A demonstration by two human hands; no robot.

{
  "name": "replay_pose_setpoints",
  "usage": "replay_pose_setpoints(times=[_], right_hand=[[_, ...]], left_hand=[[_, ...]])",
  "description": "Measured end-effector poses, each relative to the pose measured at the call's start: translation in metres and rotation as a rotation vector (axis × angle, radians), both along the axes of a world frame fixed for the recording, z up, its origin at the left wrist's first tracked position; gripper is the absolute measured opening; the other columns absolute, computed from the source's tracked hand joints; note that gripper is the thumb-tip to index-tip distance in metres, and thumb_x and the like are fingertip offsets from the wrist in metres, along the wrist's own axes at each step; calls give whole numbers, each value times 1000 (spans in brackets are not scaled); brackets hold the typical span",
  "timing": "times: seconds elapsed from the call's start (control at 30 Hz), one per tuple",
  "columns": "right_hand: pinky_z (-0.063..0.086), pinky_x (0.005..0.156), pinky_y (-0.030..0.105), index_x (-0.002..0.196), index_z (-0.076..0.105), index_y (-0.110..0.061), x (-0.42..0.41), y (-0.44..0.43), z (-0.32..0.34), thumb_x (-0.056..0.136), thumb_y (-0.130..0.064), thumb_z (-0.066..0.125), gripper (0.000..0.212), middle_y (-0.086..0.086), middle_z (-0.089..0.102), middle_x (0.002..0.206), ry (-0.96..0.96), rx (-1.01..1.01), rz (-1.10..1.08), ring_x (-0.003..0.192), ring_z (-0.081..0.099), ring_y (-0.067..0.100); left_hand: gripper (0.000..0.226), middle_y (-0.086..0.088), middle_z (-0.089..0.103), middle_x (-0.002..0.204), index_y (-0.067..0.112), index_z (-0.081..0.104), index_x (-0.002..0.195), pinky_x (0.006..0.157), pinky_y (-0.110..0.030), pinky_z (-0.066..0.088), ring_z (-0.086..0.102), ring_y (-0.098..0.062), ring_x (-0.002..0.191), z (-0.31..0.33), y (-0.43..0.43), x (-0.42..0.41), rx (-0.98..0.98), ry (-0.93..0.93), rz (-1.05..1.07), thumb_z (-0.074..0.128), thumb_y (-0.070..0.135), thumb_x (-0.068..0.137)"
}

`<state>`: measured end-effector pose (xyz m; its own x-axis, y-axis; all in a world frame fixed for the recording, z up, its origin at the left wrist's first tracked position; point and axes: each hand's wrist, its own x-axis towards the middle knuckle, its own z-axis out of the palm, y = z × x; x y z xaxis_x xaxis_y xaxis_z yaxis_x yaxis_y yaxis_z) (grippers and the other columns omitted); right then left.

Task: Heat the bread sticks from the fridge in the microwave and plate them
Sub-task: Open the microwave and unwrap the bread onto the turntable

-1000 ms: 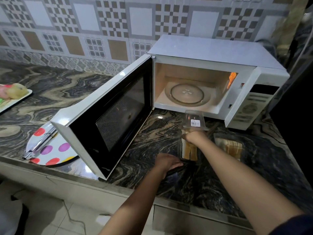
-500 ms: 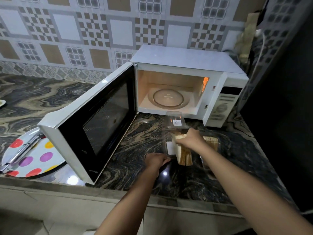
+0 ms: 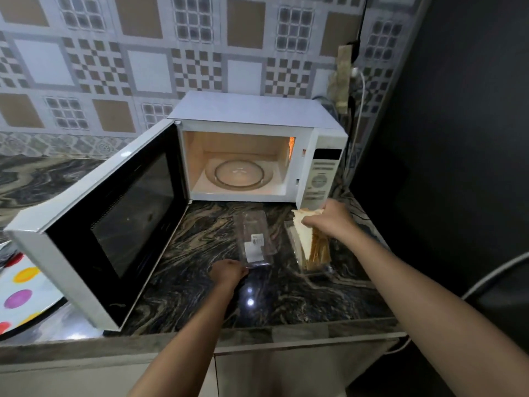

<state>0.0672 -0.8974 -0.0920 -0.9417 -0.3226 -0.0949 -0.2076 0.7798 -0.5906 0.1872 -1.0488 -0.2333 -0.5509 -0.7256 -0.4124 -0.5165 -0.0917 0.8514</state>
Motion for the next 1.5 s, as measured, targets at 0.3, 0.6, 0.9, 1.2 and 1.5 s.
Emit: replay_pose_setpoints(times=[0.3, 0.6, 0.9, 1.2, 1.5], right_hand=[[36, 51, 23, 106, 57, -4, -33, -27, 29, 74, -35, 71, 47, 10, 57, 102, 10, -181, 17, 82, 53, 22], [41, 54, 26, 118, 53, -2, -110, -134, 19, 75, -37, 70, 57, 10, 56, 112, -50, -220, 93, 91, 58, 25], [52, 82, 31, 112, 60, -10, -183, -228, -22, 80, -34, 66, 40, 10, 64, 107, -110, -177, 43, 95, 64, 25], [44, 97, 35, 118, 60, -10, -208, -281, -32, 92, -49, 47, 49, 14, 59, 124, 80, 75, 208, 116, 55, 31], [40, 101, 36, 127, 54, -11, -218, -308, -45, 90, -39, 52, 47, 15, 52, 134, 122, 74, 200, 126, 48, 33]], left_hand=[[45, -14, 37, 143, 10, 44, 135, 105, -38, 35, 36, -30, 130, -15, -22, 2, -651, -293, -316, 47, 29, 94], [61, -8, 2, 159, 10, 9, 150, 119, -37, 5, 1, -22, 147, -31, -90, -49, -827, -399, -530, 12, 42, 97], [88, -4, 15, 158, 15, 18, 149, 118, -31, 5, 10, -19, 147, -42, -143, -87, -939, -313, -483, -8, 54, 74], [85, 3, 0, 159, 21, 4, 150, 110, -22, -11, -3, -11, 146, -42, -151, -90, -925, -328, -509, -10, 55, 74], [78, 5, 8, 158, 23, 12, 150, 116, -25, -1, 1, -9, 146, -51, -157, -93, -930, -277, -473, -2, 55, 80]])
